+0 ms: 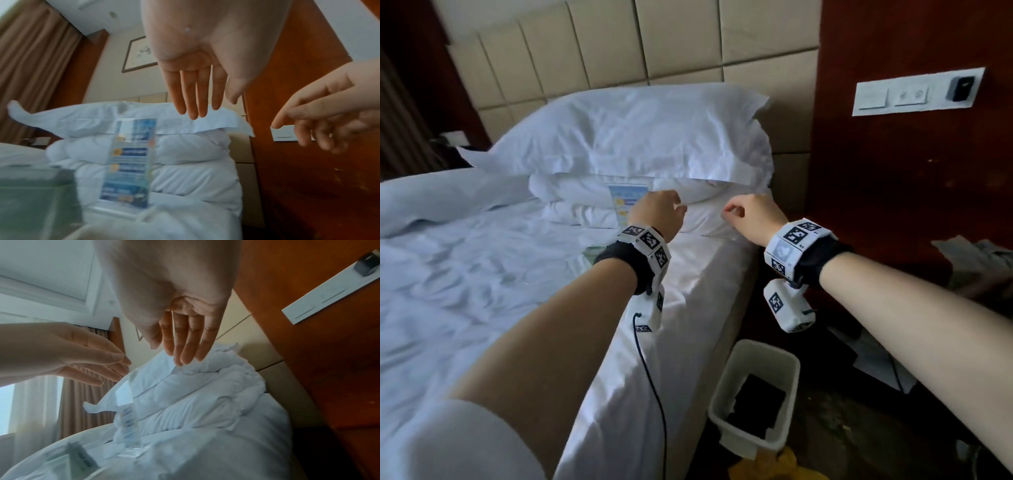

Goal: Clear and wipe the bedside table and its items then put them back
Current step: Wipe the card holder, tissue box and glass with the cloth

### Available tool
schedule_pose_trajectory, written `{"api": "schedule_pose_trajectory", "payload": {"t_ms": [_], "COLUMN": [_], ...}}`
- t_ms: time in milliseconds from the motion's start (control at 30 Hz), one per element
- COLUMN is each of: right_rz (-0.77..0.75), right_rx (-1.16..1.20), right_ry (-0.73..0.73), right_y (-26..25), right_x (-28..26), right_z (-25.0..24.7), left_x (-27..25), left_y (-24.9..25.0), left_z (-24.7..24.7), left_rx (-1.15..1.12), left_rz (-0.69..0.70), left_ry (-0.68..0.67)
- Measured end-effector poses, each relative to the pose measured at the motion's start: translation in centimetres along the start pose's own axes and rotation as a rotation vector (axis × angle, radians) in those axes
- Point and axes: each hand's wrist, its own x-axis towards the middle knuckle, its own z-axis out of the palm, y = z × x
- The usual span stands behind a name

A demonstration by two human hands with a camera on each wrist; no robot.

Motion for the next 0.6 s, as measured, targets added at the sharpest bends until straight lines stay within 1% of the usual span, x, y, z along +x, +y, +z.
{"api": "schedule_pose_trajectory", "payload": {"t_ms": [100, 267, 333, 467, 600], "right_rz": [-0.003, -0.053, -0.053, -0.003, 0.022], "right_rx": [0.055, 0.061, 0.09, 0.153, 0.182], "right_ry": [-0.03, -0.112, -0.105, -0.057, -0.108], "right_y": [-2.4, -5.7, -6.9, -8.6, -9.9], "right_x": [0.9, 2.8, 3.9, 6.3, 9.0], "right_z": [2.4, 4.8, 5.3, 6.9, 8.5], "left_x": [-0.4, -0.5, -0.5, -0.6, -0.4], "left_y": [-3.5, -8.2, -9.3, -11.2, -12.4], "left_z": [-1.0, -2.1, -2.1, -1.8, -1.9], "left_rx": [0.018, -0.062, -0.089, -0.128, -0.161], "left_rz": [-0.123, -0.346, -0.377, -0.429, -0.453], "left_ry": [0.012, 0.032, 0.026, 0.036, 0.065]}}
